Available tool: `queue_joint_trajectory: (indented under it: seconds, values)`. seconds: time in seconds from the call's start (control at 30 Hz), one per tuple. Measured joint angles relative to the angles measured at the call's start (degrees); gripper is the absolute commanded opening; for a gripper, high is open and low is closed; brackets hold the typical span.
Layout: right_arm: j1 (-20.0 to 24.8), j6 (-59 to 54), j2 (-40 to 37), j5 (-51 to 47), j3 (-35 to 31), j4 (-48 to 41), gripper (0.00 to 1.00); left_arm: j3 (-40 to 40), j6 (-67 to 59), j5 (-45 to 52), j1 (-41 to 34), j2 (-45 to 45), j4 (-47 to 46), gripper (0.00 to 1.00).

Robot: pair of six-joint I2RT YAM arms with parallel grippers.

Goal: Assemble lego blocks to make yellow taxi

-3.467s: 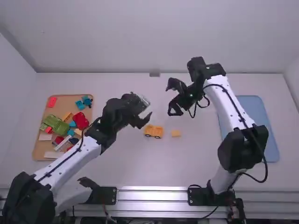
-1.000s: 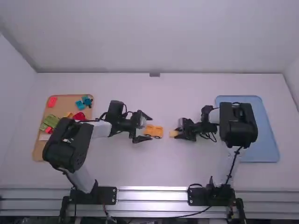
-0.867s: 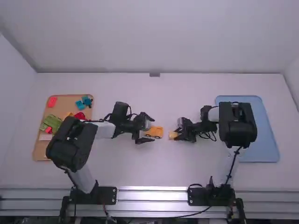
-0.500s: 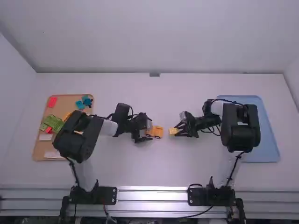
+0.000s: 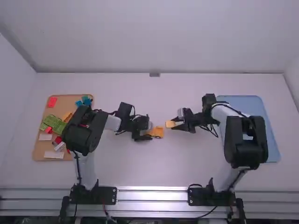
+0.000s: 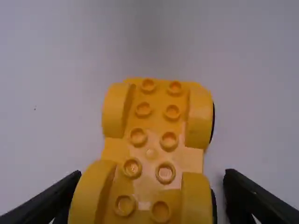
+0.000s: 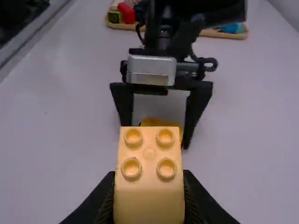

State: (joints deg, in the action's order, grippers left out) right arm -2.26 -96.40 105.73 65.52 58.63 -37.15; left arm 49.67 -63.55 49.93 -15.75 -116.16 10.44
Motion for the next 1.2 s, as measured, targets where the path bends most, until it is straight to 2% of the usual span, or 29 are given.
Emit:
queue_joint_trajectory:
  seconds: [0.07, 0.27, 0.3, 0.5, 0.7, 0.8, 0.93, 1.07, 1.17, 1.2]
  values:
    - [-0.44, 5.27, -2.32, -0.59, -3.19, 6.45, 0.12, -0.87, -0.61, 0.61, -0.02, 0.00, 1.66, 0.74]
    - [-4.70, 21.70, -4.68, -4.59, -10.34, 23.17, 0.11, -5.38, 2.19, 3.85, -0.07, 0.02, 11.15, 0.58]
    - [-4.70, 21.70, -4.68, -4.59, -10.34, 23.17, 0.11, -5.38, 2.19, 3.85, -0.07, 0.02, 11.15, 0.58]
    - [-8.81, 33.14, -4.68, -9.27, -16.72, 35.91, 0.14, -12.22, 10.58, 3.39, -1.03, 0.02, 25.81, 0.57]
    - [-11.19, 37.48, -4.68, -14.19, -17.68, 35.89, 0.12, -18.51, 16.52, 4.02, -1.31, 0.00, 35.47, 0.60]
    - [-12.85, 37.48, -4.68, -16.24, -17.68, 35.23, 0.11, -19.91, 17.90, 4.04, -1.29, 0.02, 37.48, 0.59]
    - [-14.84, 37.05, -4.68, -19.12, -17.68, 35.56, 0.08, -19.52, 18.80, 4.46, -1.29, 0.09, 36.00, 0.57]
    - [-14.78, 36.92, -4.68, -20.74, -17.68, 35.45, 0.08, -15.26, 17.86, 5.75, -1.29, 0.52, 26.88, 0.53]
    - [-13.38, 36.35, -4.66, -20.26, -17.68, 35.82, 0.08, -8.50, 12.72, 6.40, -1.42, 0.57, 12.70, 0.48]
    - [-13.31, 36.28, -4.66, -20.20, -17.68, 35.91, 0.08, -8.28, 12.55, 6.40, -1.42, 0.57, 12.09, 0.48]
